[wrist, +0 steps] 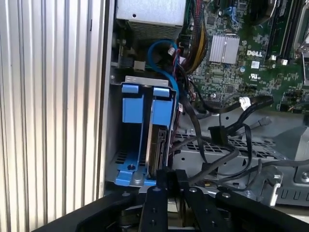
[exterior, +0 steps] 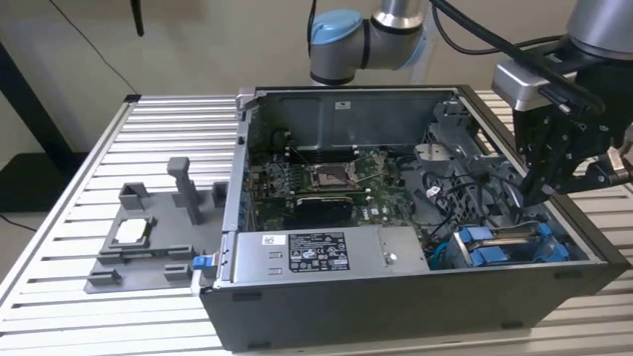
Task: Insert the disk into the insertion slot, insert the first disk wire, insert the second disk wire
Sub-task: 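Insert the first disk wire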
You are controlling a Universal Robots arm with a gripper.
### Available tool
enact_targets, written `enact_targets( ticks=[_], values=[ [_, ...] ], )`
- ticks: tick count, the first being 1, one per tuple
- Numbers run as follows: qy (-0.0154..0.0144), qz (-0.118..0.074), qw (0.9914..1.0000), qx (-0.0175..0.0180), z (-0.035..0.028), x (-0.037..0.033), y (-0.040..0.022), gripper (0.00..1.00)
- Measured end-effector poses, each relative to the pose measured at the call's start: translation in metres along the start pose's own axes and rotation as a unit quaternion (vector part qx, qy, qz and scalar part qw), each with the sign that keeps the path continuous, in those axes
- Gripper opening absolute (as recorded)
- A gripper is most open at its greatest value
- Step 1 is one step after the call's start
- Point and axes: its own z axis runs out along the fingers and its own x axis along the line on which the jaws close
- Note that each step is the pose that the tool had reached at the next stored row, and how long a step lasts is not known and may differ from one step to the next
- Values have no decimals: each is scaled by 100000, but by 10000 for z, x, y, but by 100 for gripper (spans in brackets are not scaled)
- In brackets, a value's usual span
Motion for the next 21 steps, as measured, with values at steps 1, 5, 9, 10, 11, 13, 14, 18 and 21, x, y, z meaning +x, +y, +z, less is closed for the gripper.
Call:
enact_targets(
  ticks=[1, 5, 9, 10, 11, 13, 14, 18, 21],
  values=[
    [-55, 16, 99998, -606, 5, 9, -24, 19],
    [-225, 48, 99971, -2398, 32, 37, -106, 19],
    [-289, 210, 99949, -3161, 71, 48, -127, 19],
    [-281, 341, 99949, -3163, 82, 48, -125, 19],
    [-329, 451, 99948, -3161, 88, 48, -125, 19],
    [-332, 484, 99948, -3161, 89, 48, -125, 19],
    [-329, 486, 99948, -3161, 89, 48, -125, 19],
    [-341, 488, 99948, -3160, 91, 48, -125, 19],
    [-379, 489, 99940, -3400, 99, 48, -125, 19]
  ],
)
